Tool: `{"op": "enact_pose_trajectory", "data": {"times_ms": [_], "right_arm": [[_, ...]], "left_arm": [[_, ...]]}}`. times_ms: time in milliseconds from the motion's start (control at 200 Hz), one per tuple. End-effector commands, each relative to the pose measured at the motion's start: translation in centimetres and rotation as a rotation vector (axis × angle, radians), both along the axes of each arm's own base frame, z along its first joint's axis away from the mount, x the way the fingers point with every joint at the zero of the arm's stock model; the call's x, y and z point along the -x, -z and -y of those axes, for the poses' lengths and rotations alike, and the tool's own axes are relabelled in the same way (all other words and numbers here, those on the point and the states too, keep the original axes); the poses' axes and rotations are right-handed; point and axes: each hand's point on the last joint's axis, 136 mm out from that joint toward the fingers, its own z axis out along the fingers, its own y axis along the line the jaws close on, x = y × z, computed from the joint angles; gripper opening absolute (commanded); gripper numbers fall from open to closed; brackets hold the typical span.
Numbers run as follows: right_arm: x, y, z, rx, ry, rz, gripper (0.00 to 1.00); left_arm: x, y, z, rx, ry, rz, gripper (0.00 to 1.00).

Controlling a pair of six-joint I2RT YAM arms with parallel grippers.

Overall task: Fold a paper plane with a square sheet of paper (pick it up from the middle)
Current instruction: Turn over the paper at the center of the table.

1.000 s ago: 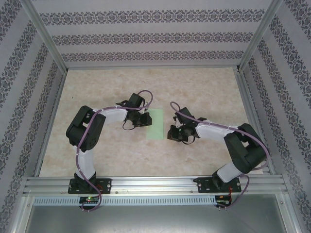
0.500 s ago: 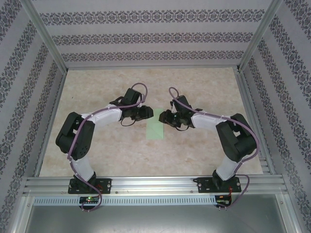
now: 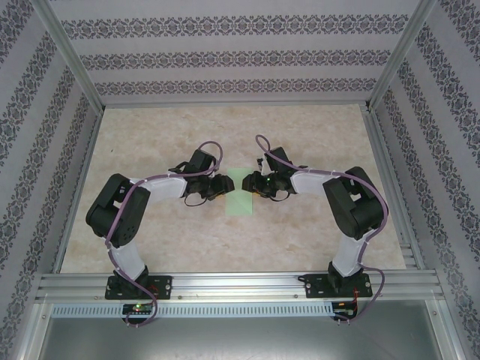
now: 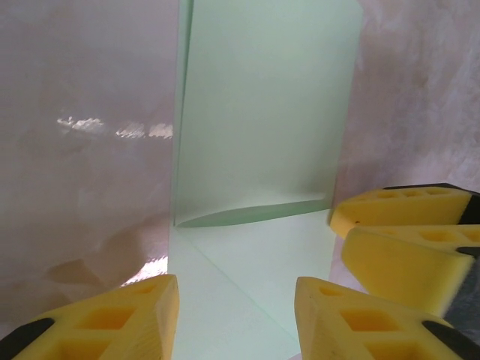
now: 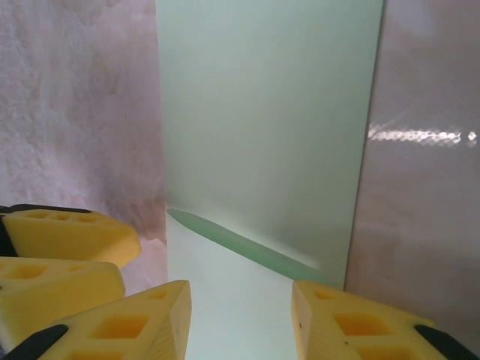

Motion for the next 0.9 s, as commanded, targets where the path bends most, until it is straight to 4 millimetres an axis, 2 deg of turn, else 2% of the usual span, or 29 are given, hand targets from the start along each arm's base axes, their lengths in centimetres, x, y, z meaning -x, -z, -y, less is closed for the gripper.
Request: {"op": "enact_pose_trajectory", "data": {"times_ms": [0, 195, 420, 709, 824, 894], "right_arm": [[-0.9, -0.3, 0.5, 0.007, 0.003, 0.050, 0.41], [-1.5, -0.2, 1.6, 0.059, 0.044, 0.081, 0.44], [-1.5, 0.1, 1.3, 0.050, 0.035, 0.074, 0.45], [-0.4, -0.3, -0.1, -0.027, -0.025, 0.062, 0.28], [-0.3, 0.0, 0.1, -0.019, -0.021, 0.053, 0.17], [-0.4, 0.3, 0.5, -0.008, -0.004, 0.050, 0.14]], "left_arm": [[-0.3, -0.6, 0.3, 0.032, -0.002, 0.015, 0.47], [-0.1, -0.5, 0.5, 0.032, 0.014, 0.012, 0.48], [0.2, -0.3, 0.4, 0.028, 0.029, 0.006, 0.48], [0.2, -0.6, 0.8, 0.053, 0.044, 0.012, 0.48], [0.2, -0.7, 1.1, 0.068, 0.050, 0.009, 0.48], [0.3, -0.7, 1.3, 0.080, 0.057, 0.007, 0.48]]}}
